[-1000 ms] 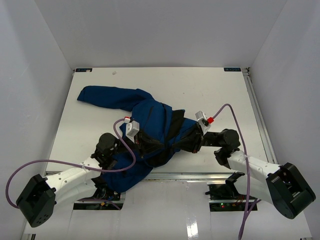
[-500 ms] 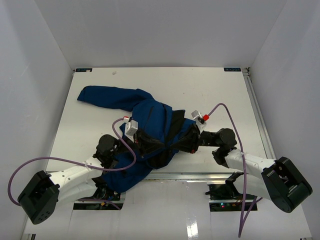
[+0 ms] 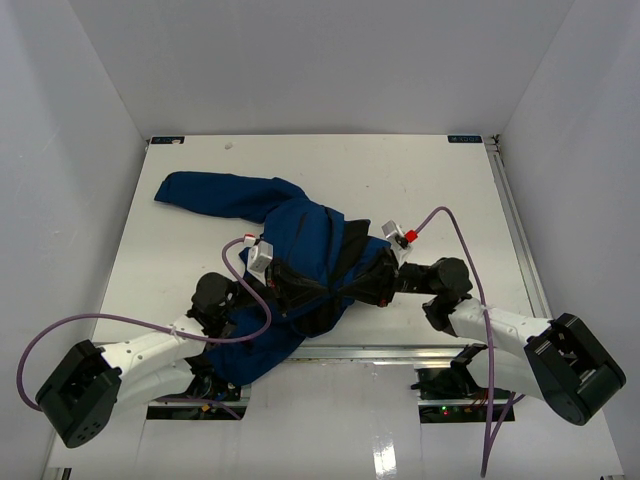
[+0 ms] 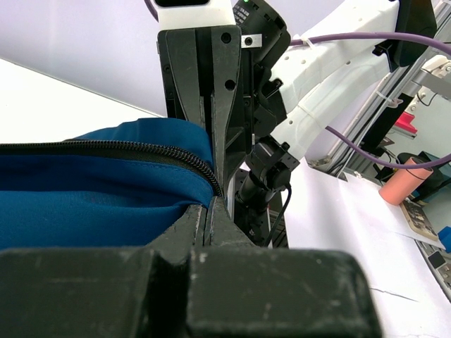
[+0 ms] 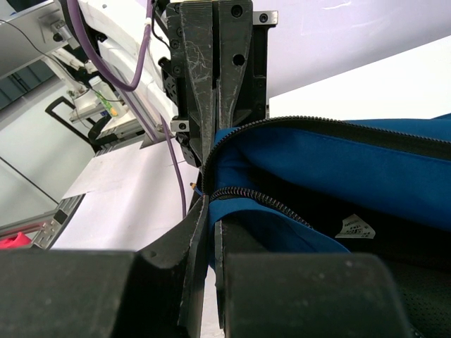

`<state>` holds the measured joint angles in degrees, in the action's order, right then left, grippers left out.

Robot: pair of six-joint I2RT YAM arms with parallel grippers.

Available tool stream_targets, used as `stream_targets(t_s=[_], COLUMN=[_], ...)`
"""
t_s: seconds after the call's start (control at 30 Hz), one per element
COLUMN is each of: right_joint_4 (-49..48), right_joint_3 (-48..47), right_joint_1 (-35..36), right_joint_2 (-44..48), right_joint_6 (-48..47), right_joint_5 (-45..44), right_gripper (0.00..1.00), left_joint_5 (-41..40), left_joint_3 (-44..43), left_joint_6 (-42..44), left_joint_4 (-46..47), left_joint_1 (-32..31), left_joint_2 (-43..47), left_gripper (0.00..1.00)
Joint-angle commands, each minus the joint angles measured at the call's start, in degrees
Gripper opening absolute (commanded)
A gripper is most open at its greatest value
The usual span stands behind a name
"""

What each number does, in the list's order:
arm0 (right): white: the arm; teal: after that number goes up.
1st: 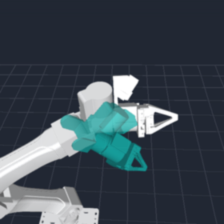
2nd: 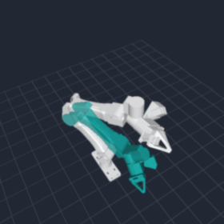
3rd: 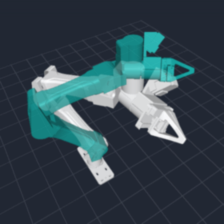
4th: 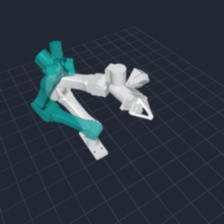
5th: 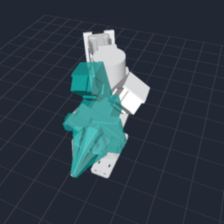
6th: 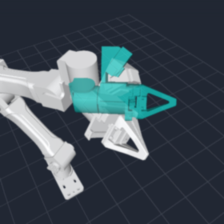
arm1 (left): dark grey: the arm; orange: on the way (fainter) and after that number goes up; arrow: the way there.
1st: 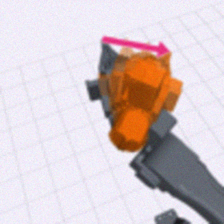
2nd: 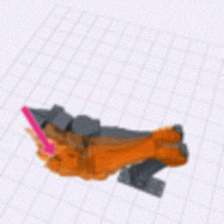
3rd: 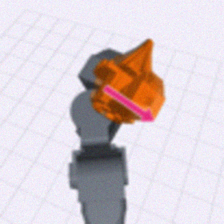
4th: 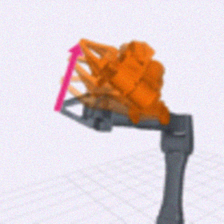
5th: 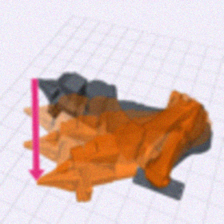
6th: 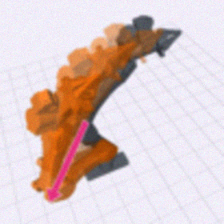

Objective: Zip up the jacket

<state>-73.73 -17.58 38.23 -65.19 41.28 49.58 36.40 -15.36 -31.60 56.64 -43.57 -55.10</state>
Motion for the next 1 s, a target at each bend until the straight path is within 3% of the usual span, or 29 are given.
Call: stream_targets(t_s=[0.0, 0.97], right_joint_4=[-9.8, -5.5], right_joint_3=[-2.6, -3.8], right_joint_1=[0.7, 1.0], right_joint_2=[0.1, 1.1], right_joint_6=[-1.1, -2.7], right_joint_5=[-0.9, -2.9], right_gripper=[0.08, 0.08], left_joint_5=[-1.0, 1.3], left_joint_3=[0.2, -0.5], left_joint_6=[-0.6, 0.4], left_joint_4=[3.2, 2.8], left_joint_1=[0.1, 0.1], left_joint_2=[-0.1, -1.8], left_gripper=[0.00, 0.00])
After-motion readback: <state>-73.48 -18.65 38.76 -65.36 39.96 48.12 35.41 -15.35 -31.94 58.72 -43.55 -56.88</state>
